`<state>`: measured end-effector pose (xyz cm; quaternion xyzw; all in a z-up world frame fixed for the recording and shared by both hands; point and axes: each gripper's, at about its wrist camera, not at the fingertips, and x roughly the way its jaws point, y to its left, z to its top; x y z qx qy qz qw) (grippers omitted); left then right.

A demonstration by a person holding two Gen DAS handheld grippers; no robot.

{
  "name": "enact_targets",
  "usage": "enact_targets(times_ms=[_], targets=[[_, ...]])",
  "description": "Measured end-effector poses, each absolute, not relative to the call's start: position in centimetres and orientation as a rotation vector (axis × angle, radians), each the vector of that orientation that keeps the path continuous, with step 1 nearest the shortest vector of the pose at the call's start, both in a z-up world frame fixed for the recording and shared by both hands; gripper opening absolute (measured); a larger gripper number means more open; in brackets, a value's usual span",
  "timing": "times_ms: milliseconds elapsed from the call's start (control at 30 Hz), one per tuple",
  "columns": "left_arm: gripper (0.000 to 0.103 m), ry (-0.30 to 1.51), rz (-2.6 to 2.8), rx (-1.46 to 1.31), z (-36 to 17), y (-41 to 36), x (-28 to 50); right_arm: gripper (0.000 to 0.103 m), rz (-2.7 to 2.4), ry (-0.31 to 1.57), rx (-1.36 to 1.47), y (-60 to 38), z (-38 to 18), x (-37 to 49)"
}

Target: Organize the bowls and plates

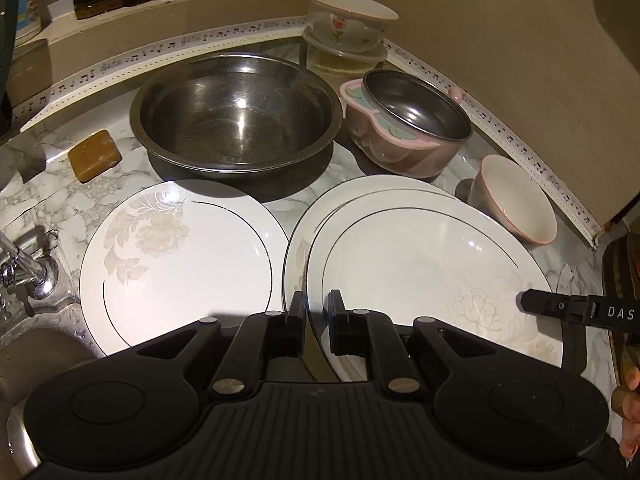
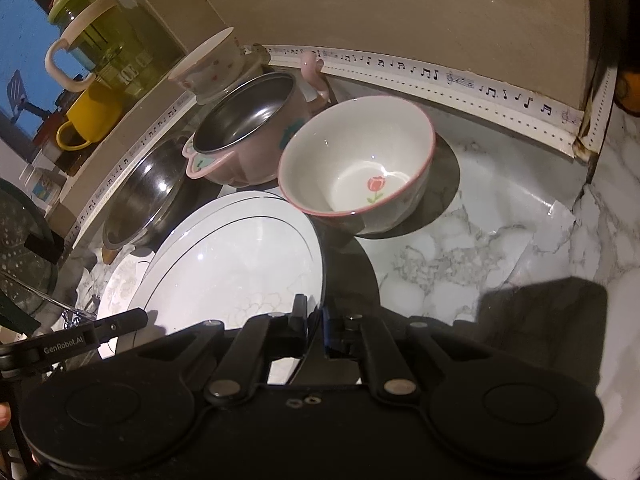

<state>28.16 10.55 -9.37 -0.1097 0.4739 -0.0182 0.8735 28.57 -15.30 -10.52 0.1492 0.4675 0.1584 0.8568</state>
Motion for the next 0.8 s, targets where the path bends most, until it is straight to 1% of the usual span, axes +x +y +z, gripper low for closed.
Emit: enact_targets(times_ms=[567, 800], targets=[[0.010, 1.134, -0.192, -0.220, -9.3, 12.2, 30.2, 0.007, 0.340, 0.994, 0.365, -15.7, -10.6, 28.8], [0.010, 1.189, -0.261, -0.294, -9.5, 13.7, 31.0, 0.007, 0.347, 0.999, 0.383, -15.8, -10.7, 28.9]])
